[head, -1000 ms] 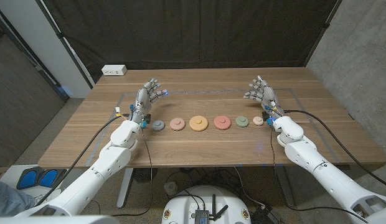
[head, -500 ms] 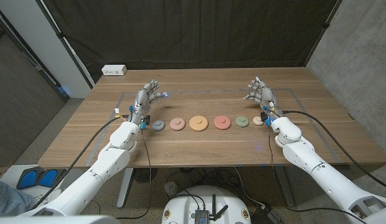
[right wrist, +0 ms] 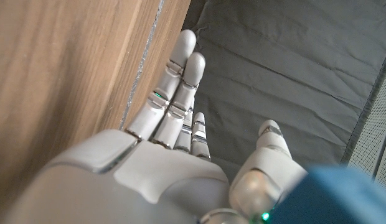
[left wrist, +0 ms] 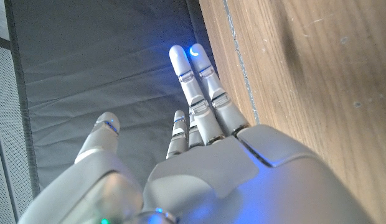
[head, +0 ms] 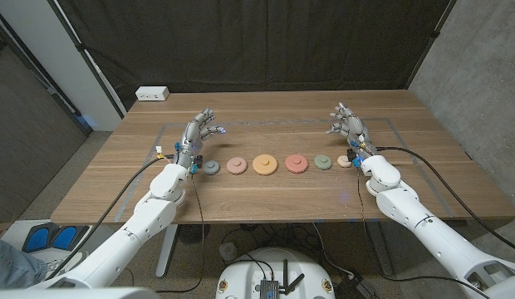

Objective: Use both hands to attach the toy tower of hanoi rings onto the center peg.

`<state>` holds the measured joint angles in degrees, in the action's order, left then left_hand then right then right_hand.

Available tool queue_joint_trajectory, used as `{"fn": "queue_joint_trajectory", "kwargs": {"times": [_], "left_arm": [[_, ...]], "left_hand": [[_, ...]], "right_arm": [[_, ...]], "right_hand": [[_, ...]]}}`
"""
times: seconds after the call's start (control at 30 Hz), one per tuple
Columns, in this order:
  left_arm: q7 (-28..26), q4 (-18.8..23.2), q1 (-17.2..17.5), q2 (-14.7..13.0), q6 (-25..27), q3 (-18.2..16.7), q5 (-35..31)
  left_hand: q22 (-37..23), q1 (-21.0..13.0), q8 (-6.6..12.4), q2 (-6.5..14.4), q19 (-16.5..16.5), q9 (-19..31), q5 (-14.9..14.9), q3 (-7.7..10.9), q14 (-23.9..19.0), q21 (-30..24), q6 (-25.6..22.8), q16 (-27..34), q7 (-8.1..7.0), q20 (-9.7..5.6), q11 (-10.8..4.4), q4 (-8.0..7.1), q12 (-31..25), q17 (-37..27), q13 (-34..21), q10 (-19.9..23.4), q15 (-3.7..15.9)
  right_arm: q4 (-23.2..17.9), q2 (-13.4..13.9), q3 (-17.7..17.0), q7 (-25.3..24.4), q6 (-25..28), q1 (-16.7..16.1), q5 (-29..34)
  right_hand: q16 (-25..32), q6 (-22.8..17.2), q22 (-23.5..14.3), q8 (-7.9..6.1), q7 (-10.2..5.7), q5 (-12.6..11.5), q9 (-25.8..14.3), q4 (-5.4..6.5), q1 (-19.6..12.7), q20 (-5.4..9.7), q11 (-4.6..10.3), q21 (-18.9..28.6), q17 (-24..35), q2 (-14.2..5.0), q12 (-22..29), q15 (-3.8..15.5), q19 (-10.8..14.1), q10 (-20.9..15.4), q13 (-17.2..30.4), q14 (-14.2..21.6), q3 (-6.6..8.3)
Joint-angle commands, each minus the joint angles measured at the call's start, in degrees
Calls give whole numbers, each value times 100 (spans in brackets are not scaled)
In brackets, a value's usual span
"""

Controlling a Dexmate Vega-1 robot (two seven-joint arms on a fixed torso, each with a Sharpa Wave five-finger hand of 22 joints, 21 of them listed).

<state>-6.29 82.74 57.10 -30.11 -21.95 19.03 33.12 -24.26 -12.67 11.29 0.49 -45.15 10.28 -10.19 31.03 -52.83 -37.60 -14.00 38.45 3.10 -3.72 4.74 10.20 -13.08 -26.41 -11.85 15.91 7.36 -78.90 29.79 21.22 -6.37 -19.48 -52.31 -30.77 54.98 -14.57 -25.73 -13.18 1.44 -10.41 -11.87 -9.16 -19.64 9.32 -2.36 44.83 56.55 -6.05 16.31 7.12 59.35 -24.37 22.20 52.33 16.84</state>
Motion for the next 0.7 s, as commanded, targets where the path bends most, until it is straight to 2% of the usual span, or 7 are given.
{"fn": "queue_joint_trajectory", "kwargs": {"times": [0.03,0.1,0.13,0.33,0.5,0.63,0.7], "left_arm": [[-132,-19,34,77,-59,8,-51],[-161,-4,65,89,-53,7,-43],[-199,10,79,86,-39,10,-68],[-397,50,130,106,-5,9,-175],[-467,134,182,64,43,2,-224],[-479,161,198,49,52,-7,-231],[-495,171,199,41,63,-6,-251]], "left_hand": [[-289,-201,-17,-31,-269,32,-17,-84,-244,-330,-94,499,-9,-120,-25,1,37,-420,-31,138,377],[-424,-342,-22,-78,-444,41,-20,-118,-502,-528,-114,930,-37,-244,-64,10,62,-775,-35,157,470],[-441,-412,-10,-95,-589,44,-23,-122,-559,-615,-160,1090,-42,-359,-65,12,65,-930,-34,183,488],[-613,-566,-3,-152,-1127,49,-26,-116,-922,-999,-276,1565,-81,-743,-139,-11,76,-1313,-19,279,517],[-679,-602,-25,-242,-1254,47,-24,-126,-1066,-1116,-266,1742,-107,-832,-212,-12,117,-1460,-14,221,517],[-686,-626,-41,-289,-1250,47,-30,-127,-1072,-1135,-235,1785,-112,-828,-365,-15,150,-1498,-15,137,517],[-697,-654,-55,-317,-1238,46,-36,-123,-1040,-1149,-198,1782,-41,-815,-483,-11,165,-1494,-17,85,515]], "right_arm": [[-27,-6,30,-157,88,21,109],[-17,-31,34,-190,98,18,108],[-4,-49,36,-210,93,18,111],[-18,-95,35,-328,94,-19,138],[-134,41,58,-261,234,-36,168],[-167,43,53,-344,233,-62,218],[-184,46,51,-393,241,-70,249]], "right_hand": [[197,-124,-165,-20,-15,-15,-24,-14,-125,234,66,260,144,6,-2,554,332,-144,64,273,117],[379,-171,-271,-23,-23,-9,-27,-13,-144,292,93,408,367,60,-18,548,488,-179,102,441,147],[487,-204,-309,-28,-19,-9,-28,-12,-159,301,89,465,508,74,-21,546,550,-212,122,530,171],[1124,-443,-719,-58,-39,-10,-32,0,-201,316,69,931,1356,136,-14,537,964,-504,244,942,341],[1386,-434,-838,-22,-71,-1,-28,3,-167,314,30,1028,1443,244,-170,527,990,-227,278,1078,375],[1463,-456,-861,-20,-69,-2,-27,2,-154,314,14,1043,1448,284,-230,524,983,-110,286,1092,385],[1538,-530,-884,-36,82,-7,-23,-8,-155,315,30,1056,1451,328,-254,524,969,-78,294,1097,399]]}}
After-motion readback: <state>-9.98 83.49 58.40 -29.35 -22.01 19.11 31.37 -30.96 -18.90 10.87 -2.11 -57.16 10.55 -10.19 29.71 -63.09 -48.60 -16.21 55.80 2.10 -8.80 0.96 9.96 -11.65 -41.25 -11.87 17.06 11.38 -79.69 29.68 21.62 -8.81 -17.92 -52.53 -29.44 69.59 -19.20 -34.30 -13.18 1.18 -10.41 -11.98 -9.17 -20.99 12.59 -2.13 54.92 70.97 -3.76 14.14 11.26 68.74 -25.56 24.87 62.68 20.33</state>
